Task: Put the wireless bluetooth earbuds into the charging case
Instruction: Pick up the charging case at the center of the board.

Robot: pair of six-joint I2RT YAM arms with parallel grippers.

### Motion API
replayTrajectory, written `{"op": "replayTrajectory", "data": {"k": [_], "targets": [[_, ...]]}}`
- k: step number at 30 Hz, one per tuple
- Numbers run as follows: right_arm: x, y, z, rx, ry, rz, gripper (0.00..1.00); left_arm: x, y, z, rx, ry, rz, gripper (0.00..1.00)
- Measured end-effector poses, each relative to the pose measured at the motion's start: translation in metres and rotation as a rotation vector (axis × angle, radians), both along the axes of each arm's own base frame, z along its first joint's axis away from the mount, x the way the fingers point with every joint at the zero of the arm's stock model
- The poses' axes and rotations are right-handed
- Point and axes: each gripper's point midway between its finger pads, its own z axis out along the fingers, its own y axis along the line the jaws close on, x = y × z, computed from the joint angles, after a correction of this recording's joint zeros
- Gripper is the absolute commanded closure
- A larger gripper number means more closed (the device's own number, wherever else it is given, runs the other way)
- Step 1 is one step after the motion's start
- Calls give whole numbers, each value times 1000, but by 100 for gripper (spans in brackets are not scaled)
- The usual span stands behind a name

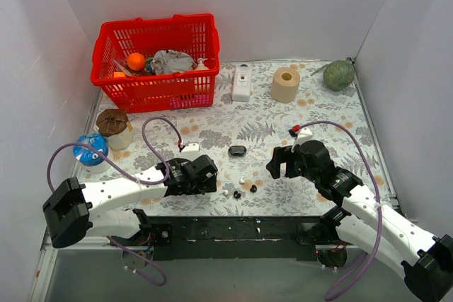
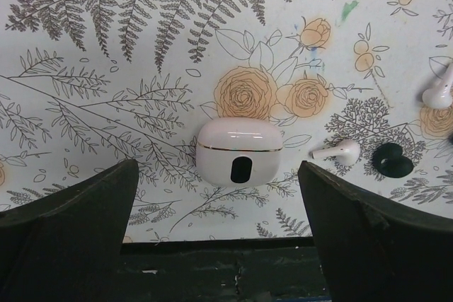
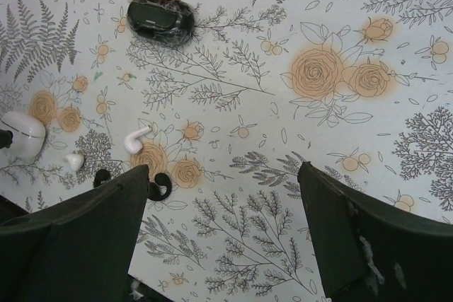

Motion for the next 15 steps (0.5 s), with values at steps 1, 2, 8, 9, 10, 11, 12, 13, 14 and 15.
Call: {"op": "replayTrajectory", "data": {"k": [1, 2, 8, 9, 10, 11, 12, 13, 14, 15], "targets": [[0, 0, -1, -2, 3, 1, 6, -1, 0, -3, 0, 4, -3, 2], [0, 0, -2, -4, 7, 2, 7, -2, 0, -6, -1, 8, -7, 2], [-1, 1, -3, -2, 12, 9, 7, -1, -6, -14, -4, 12, -33, 10], [-2, 1, -3, -2, 13, 10, 7, -1, -6, -16, 3, 15, -37, 10], [-2, 2, -3, -1, 13, 11, 7, 0, -7, -20, 13, 21, -43, 10], [-2, 2, -3, -1, 14, 12, 7, 0, -7, -22, 19, 24, -46, 11], [-2, 2, -3, 0, 14, 13, 7, 0, -8, -25, 29, 29, -50, 11], [-2, 2, -3, 0, 15, 13, 7, 0, -8, -29, 40, 35, -55, 13], [-2, 2, -3, -1, 16, 15, 7, 0, -8, -31, 47, 39, -57, 13], [-2, 2, -3, -2, 18, 15, 7, 0, -8, -33, 55, 43, -57, 14]]}}
